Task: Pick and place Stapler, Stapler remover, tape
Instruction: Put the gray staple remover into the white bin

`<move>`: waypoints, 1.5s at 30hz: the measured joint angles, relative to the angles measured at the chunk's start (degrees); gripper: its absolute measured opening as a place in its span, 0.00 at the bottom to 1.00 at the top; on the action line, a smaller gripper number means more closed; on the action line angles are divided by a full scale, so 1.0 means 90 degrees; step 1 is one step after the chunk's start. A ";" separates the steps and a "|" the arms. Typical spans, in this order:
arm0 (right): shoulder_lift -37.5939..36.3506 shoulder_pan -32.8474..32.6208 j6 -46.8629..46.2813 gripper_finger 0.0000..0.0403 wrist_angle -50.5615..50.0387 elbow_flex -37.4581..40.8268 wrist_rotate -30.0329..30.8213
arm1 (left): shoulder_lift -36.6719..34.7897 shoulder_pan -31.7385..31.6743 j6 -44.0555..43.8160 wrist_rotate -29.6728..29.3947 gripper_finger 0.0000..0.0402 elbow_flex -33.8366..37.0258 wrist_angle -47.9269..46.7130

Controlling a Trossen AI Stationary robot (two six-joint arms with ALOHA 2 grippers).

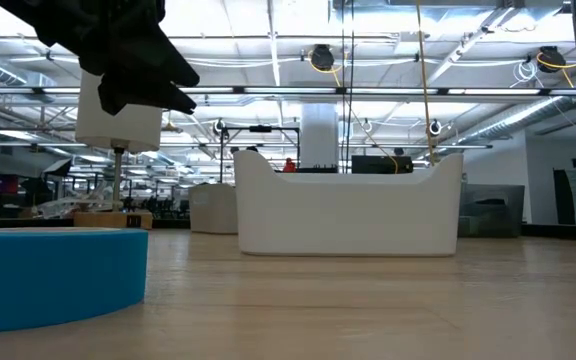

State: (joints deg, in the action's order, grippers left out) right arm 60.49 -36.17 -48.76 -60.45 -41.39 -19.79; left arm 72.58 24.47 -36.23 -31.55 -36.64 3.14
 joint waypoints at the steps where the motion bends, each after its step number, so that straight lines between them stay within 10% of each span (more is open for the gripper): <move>1: -0.0009 -0.0053 -0.0083 0.28 0.0045 0.0000 -0.0001 | 0.0000 0.0002 -0.0011 0.0000 0.48 0.0000 -0.0005; 20: -0.0032 -0.0798 -0.0350 0.28 0.0736 0.0005 0.0712 | 0.0002 0.0026 -0.0160 0.0005 0.48 0.0000 -0.0037; 45: -0.0032 -0.0876 -0.1396 0.27 0.2045 0.1141 -0.0164 | 0.0007 0.0274 -0.0211 -0.0053 0.48 -0.0002 0.0010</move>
State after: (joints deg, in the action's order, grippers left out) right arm 60.20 -44.05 -61.33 -42.04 -31.11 -21.26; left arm 72.64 26.94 -38.13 -32.03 -36.67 3.22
